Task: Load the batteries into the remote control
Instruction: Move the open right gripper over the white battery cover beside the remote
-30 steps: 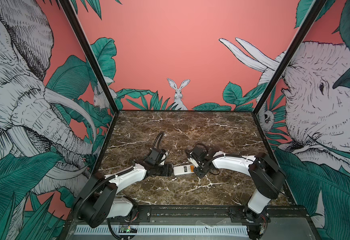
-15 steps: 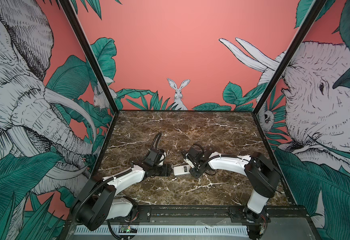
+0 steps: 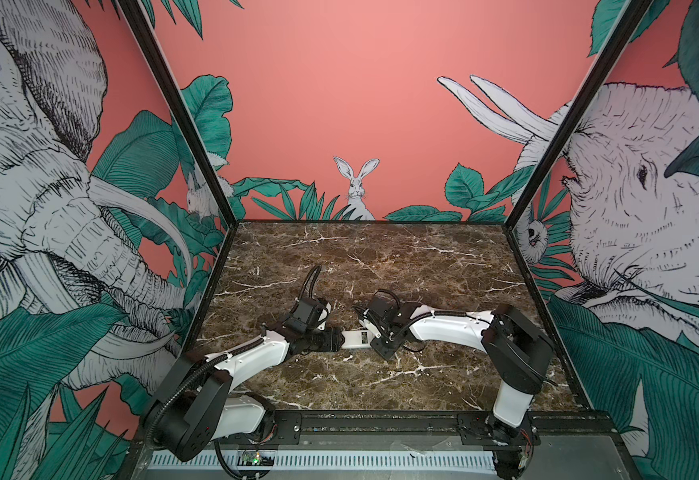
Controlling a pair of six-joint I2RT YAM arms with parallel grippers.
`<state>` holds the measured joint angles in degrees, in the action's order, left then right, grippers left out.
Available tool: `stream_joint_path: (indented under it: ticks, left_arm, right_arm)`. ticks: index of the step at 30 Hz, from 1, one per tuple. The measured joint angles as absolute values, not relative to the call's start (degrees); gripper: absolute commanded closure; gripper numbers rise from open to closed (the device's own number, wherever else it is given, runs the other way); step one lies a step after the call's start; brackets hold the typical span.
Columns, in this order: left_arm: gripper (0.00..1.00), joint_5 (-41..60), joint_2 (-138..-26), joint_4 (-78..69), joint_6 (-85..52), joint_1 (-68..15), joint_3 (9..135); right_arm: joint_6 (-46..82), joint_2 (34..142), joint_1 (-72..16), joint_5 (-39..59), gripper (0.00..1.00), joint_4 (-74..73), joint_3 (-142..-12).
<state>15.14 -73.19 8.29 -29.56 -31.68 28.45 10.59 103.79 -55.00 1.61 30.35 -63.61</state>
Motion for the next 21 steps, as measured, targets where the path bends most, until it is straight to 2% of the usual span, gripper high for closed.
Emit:
stream_joint_path:
  ticks: [8,13,21]
  left_arm:
    - [0.3,15.1,-73.1,8.2,-29.6,-31.4,28.3]
    - [0.3,15.1,-73.1,8.2,-29.6,-30.9,28.3]
    - [0.31,14.7,-72.8,8.6,-29.6,-30.7,28.3]
  right_arm:
    - [10.6,104.7,-56.3,2.5,0.64,29.5,-64.8]
    - [10.4,104.0,-56.4,2.2,0.55,29.8,-64.6]
    - [9.0,97.0,-55.0,0.4,0.49,33.3,-64.3]
